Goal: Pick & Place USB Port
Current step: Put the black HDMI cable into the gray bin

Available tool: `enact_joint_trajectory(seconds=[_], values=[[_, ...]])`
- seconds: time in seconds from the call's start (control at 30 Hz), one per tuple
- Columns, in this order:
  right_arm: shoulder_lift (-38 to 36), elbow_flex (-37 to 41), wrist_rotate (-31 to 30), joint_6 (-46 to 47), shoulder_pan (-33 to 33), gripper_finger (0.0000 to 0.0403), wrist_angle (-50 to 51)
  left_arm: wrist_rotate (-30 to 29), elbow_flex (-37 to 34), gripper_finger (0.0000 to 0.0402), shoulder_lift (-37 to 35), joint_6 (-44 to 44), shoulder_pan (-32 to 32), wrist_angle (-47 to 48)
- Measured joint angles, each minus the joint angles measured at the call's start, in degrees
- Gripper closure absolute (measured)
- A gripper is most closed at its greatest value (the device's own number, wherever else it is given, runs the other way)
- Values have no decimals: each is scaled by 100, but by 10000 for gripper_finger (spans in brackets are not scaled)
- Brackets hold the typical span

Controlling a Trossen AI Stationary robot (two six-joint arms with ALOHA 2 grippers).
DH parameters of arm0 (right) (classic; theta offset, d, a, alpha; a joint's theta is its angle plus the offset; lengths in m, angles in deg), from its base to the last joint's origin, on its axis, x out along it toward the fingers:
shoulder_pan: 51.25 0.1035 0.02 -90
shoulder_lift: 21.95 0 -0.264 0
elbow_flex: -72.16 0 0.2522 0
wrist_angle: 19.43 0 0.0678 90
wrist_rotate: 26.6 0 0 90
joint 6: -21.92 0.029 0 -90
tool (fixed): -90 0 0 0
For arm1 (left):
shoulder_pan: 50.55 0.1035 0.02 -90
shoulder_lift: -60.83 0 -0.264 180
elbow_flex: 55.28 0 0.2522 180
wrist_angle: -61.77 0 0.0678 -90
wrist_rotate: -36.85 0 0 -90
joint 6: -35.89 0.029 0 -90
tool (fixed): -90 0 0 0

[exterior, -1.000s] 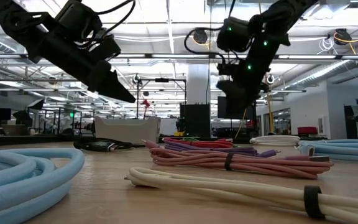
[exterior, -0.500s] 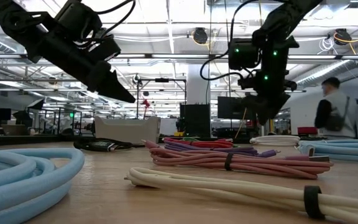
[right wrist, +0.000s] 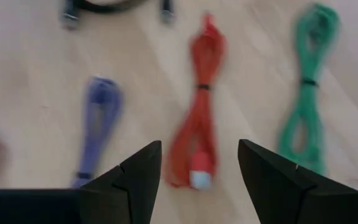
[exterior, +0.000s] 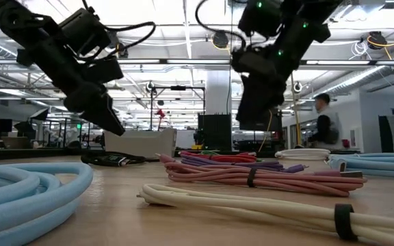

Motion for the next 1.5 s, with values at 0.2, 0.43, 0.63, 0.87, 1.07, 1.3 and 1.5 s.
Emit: enact_joint_trajectory(seconds=[0.2, 0.43, 0.63, 0.87, 1.07, 1.3, 1.5], values=[[0, -2, -668, -26, 454, 197, -228, -694, 226, 192, -491, -1369, 42, 1224], [0, -2, -1233, -101, 676, 197, -228, -658, 261, 192, -432, -2489, 184, 1806], [0, -2, -1379, -205, 738, 197, -296, -224, 256, 192, -306, -3009, 583, 2405], [0, -2, -1533, -386, 761, 197, -475, 280, 256, 192, -306, -2958, 623, 1964], [0, -2, -1534, -433, 766, 197, -485, 283, 256, 192, -269, -3179, 612, 1951], [2, 293, -1521, -432, 768, 197, -850, 272, 256, 192, 471, -3237, 520, 1534], [2, 458, -1521, -331, 768, 197, -922, 227, 289, 210, 1217, -3242, 507, 866]])
